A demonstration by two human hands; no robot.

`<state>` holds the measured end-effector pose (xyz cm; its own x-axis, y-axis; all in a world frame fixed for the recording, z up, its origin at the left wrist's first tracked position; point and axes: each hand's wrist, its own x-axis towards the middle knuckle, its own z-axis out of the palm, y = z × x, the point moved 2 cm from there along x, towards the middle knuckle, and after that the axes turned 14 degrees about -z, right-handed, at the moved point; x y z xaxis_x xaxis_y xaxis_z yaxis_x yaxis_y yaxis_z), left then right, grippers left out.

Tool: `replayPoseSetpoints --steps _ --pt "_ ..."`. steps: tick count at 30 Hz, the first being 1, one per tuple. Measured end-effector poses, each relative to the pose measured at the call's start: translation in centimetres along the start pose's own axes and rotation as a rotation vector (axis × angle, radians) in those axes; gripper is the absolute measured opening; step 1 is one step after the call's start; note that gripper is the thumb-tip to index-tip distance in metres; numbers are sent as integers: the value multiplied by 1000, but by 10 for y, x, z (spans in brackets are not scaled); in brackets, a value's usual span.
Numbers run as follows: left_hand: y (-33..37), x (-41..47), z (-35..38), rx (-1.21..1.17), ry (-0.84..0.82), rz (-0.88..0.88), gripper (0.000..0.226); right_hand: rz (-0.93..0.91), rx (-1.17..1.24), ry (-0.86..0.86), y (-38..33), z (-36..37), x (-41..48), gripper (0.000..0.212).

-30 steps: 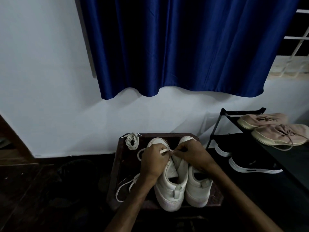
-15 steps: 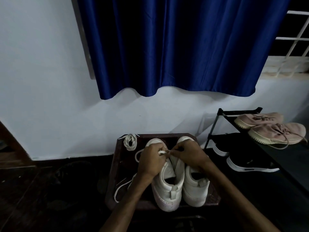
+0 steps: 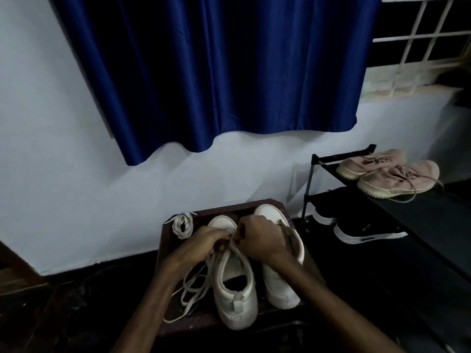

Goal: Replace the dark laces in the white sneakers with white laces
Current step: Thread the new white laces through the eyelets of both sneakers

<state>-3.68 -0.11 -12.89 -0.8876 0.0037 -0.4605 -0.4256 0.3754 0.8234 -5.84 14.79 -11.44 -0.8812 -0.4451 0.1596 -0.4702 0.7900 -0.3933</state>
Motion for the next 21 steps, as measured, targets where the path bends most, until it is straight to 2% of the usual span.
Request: replayPoseSetpoints --steps 2,5,8,12,16,18,21 --pt "-2 -1 4 35 -2 25 19 -2 35 1 3 -1 0 21" --pt "-4 -4 14 0 170 57 11 -27 87 -39 8 -10 0 22" --pt "-8 -2 20 -17 297 49 16 -81 -118 -82 12 -29 -3 32" --pt "-10 -4 25 3 402 121 21 -10 -266 -284 17 -44 -8 39" --pt "-14 -2 27 73 525 185 15 -73 -299 -299 1 -31 3 33" --pt "-20 2 27 68 543 152 10 -59 -216 -315 -5 -19 8 31" --pt "-22 2 28 45 518 62 15 -68 -220 -242 -9 -11 10 26"
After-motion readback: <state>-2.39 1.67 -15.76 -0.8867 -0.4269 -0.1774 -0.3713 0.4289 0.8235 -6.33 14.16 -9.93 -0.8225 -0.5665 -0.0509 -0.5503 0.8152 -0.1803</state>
